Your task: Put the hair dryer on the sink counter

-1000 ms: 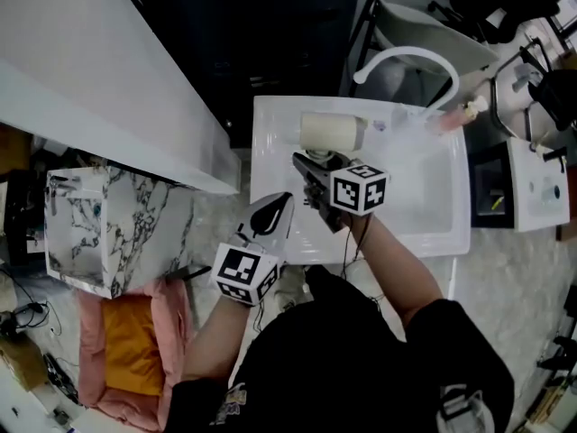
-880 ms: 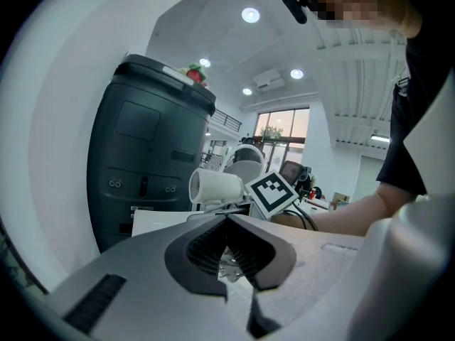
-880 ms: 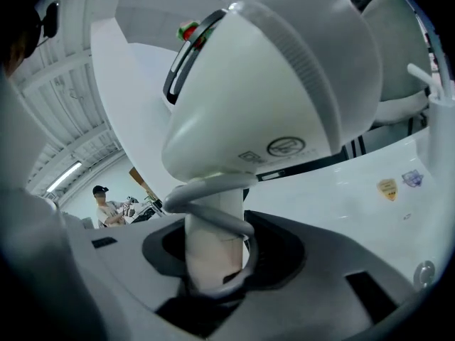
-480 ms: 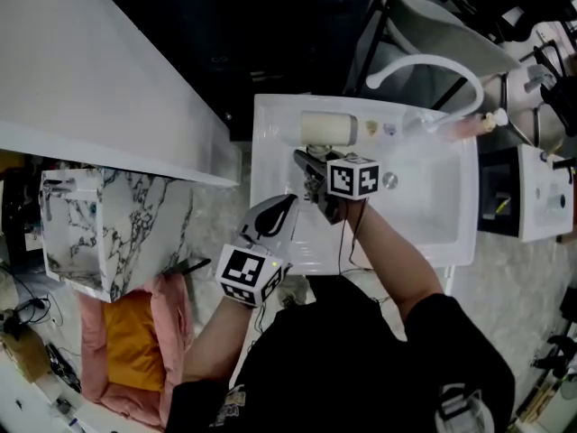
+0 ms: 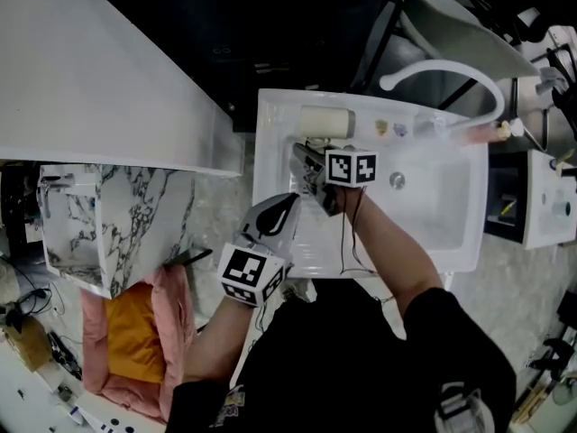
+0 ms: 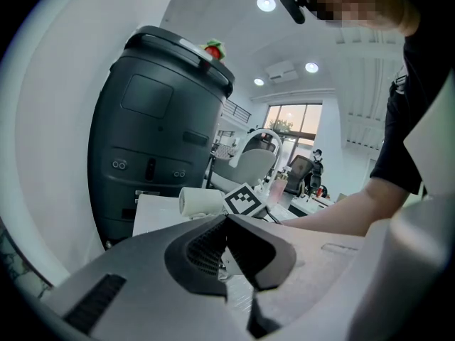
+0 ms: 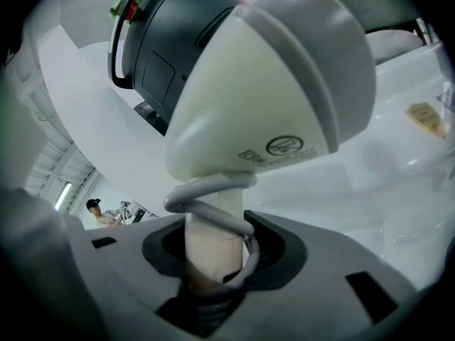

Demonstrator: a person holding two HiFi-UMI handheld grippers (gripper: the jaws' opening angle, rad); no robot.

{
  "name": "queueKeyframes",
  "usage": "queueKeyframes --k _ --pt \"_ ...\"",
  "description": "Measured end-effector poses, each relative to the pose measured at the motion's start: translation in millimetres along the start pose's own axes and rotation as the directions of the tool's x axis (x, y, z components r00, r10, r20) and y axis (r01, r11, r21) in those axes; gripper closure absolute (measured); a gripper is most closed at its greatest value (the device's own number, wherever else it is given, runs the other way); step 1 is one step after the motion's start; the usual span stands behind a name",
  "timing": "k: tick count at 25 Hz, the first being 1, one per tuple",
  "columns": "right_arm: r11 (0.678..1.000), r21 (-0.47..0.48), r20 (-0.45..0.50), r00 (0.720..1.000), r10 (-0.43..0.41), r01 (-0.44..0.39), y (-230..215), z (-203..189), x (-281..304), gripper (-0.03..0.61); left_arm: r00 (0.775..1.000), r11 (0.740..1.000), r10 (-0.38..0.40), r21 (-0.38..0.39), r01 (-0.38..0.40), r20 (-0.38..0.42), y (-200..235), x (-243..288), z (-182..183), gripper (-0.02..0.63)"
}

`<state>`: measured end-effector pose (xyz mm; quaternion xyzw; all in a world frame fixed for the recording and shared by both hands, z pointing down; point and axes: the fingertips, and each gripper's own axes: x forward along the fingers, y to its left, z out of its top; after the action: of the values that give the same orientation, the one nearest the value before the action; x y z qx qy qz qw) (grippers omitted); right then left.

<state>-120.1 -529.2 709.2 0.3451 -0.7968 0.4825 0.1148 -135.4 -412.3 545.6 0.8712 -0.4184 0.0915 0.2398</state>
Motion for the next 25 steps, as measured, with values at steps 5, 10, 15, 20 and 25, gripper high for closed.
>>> queueKeyframes --k 5,10,15,20,25 --pt "0.999 0.043 -0.022 1.0 0.0 0.001 -11 -4 10 0.413 1.0 1.0 0.002 -0.016 -0.002 -0.01 3 6 -5 0.611" --pt "0.997 0.076 -0.038 0.999 0.007 -0.004 -18 -6 18 0.413 1.0 1.0 0.001 -0.028 -0.001 -0.019 5 10 -10 0.611" --pt "0.995 0.103 -0.046 0.999 0.008 -0.003 -24 -10 24 0.413 1.0 0.999 0.003 -0.036 -0.004 -0.027 5 10 -14 0.611" --pt "0.993 0.116 -0.051 0.999 0.007 -0.001 -27 -14 28 0.413 0.999 0.999 0.007 -0.042 -0.009 -0.032 6 7 -18 0.611" --pt "0.993 0.116 -0.058 0.998 0.003 0.003 -28 -13 29 0.411 0.999 0.999 0.008 -0.047 -0.009 -0.033 4 3 -18 0.611"
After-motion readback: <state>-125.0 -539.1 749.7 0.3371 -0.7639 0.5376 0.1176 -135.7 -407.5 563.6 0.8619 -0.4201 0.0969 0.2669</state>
